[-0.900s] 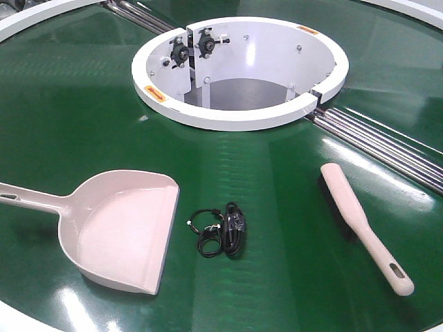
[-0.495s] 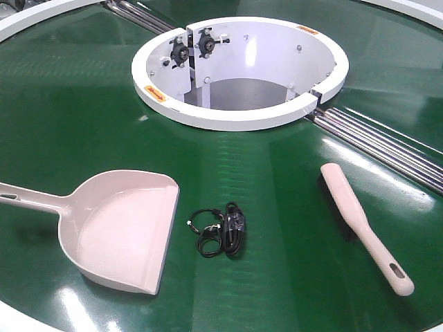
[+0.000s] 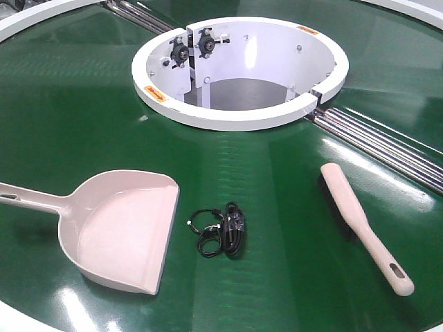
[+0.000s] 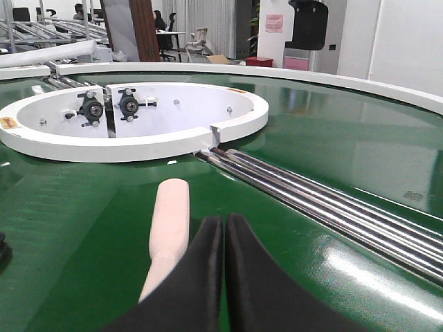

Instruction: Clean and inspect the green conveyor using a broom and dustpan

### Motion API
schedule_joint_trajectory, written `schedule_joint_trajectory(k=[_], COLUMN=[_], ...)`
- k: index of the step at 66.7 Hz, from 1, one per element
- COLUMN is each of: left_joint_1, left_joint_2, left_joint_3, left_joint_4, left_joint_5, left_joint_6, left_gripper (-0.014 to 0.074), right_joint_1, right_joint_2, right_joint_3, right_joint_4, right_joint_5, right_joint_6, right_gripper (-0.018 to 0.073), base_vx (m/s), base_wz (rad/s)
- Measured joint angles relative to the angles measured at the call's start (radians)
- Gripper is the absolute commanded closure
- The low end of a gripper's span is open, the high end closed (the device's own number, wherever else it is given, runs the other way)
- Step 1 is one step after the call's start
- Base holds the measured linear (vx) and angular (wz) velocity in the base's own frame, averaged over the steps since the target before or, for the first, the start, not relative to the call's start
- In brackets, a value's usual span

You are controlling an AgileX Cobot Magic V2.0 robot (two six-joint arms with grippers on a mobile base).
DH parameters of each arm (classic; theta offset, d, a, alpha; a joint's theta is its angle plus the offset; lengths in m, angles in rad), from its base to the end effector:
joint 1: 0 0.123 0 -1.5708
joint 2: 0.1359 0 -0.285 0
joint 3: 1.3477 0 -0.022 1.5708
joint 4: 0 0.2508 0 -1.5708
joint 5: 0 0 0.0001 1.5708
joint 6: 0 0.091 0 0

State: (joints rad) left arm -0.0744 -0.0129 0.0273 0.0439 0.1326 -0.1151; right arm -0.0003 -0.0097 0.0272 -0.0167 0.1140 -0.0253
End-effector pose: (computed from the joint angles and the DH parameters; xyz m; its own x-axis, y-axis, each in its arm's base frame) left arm 0.0564 -0.0037 0.1926 -0.0642 -0.0669 -0.9957 0.0641 0.9954 -0.0711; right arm 0.0568 -0.0002 0.1942 -0.0443 -0.0419 -0.9981 0.0003 0.9991 -0.0419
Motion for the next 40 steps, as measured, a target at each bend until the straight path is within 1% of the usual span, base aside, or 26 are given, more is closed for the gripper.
schedule_joint_trajectory(k=[10, 15, 19, 27, 33, 40], left_joint_1=[0.0, 0.0, 0.0, 0.0, 0.0, 0.0], left_joint_2=[0.0, 0.0, 0.0, 0.0, 0.0, 0.054], left_joint_3=[0.0, 0.0, 0.0, -0.003, -0.064, -0.206], left_joint_4=[0.0, 0.0, 0.0, 0.011, 0.033, 0.049], left_joint_5=[-0.001, -0.021, -0.056, -0.169, -0.173, -0.121], left_joint_6=[0.0, 0.0, 0.0, 0.0, 0.011, 0.018], left_gripper=[0.0603, 0.0603, 0.0603, 0.0603, 0.0603, 0.0603], right_joint_1=[0.0, 0.0, 0.0, 0.0, 0.0, 0.0], right_joint_2=[0.0, 0.0, 0.0, 0.0, 0.0, 0.0], right_joint_3=[0.0, 0.0, 0.0, 0.0, 0.0, 0.0], right_joint_4=[0.0, 0.0, 0.0, 0.0, 0.0, 0.0], right_joint_5=[0.0, 0.0, 0.0, 0.0, 0.0, 0.0], right_joint_6=[0.0, 0.0, 0.0, 0.0, 0.0, 0.0], right_gripper=[0.0569, 0.0569, 0.0569, 0.0569, 0.0569, 0.0569], base_vx=[0.0, 0.0, 0.0, 0.0, 0.0, 0.0], base_wz=[0.0, 0.0, 0.0, 0.0, 0.0, 0.0])
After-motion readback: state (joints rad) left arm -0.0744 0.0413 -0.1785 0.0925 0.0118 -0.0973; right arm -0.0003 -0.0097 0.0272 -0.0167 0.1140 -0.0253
